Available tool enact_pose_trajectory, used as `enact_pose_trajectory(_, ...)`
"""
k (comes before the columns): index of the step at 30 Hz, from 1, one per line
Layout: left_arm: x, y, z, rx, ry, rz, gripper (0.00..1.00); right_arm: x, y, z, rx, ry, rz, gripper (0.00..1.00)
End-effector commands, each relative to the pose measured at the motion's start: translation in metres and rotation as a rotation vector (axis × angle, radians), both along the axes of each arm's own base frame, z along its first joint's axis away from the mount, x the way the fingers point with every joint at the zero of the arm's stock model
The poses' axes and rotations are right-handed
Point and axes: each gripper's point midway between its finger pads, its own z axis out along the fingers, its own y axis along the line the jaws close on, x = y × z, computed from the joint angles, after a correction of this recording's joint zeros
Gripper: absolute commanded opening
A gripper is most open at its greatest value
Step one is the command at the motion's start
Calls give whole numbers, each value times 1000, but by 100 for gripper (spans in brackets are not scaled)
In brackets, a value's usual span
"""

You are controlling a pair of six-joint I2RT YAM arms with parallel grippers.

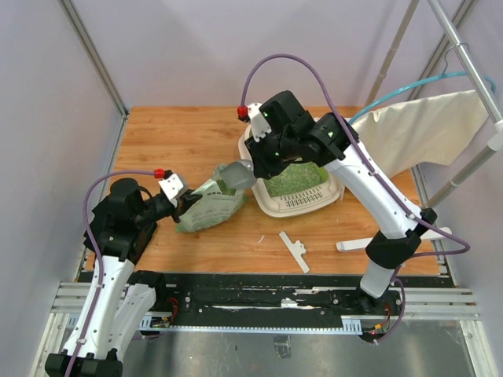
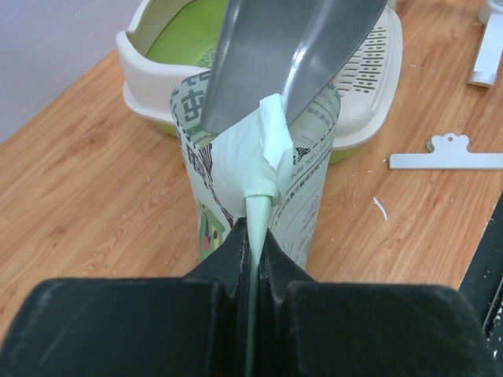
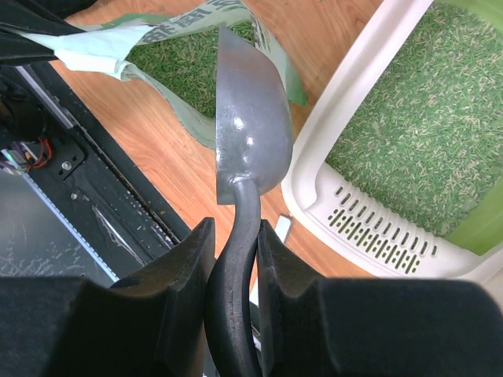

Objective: Fill the litter box with clean litter
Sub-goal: 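Scoop the cat litter from the cat litter bag.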

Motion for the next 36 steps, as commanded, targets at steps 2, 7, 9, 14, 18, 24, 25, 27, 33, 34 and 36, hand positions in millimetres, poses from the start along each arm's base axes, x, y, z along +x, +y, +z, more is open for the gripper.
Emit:
enact_pose_trajectory(2,5,-2,80,-10,-304,-18,0,9,-10,-3,-106,-85,-51,1)
enact_pose_trajectory(7,15,-3,84,4,-323,-20,1,24,-8,-22,-252,-76,-54,1)
enact_pose_trajectory(9,19,-4,82,12,-320,-27,1,19,7,-28,-214,-38,-9,1)
enact_pose_trajectory(14,15,-12,81,19,-376,-100,0,18,20,-55,-271,26,4,1)
enact_pose_trajectory(18,21,-15,90,-4,-437,-112,0,12,13,-70,-331,73,-23,1)
enact_pose_trajectory(24,27,-22,133,-51,-539,-146,1,-28,6,-68,-339,132,-4,1)
enact_pose_trajectory(25,23,-25,135,-50,-538,-176,1,-39,7,-64,-334,136,9,1)
enact_pose_trajectory(27,14,-29,137,-43,-532,-227,1,-56,7,-58,-326,141,29,1)
enact_pose_trajectory(33,-9,-30,117,45,-422,-305,1,-55,-3,-59,-346,109,-35,1)
enact_pose_trajectory(34,-11,-29,109,52,-399,-312,1,-47,-4,-65,-351,113,-59,1)
enact_pose_trajectory(36,-19,-28,92,67,-348,-319,1,-31,-8,-77,-375,111,-125,1)
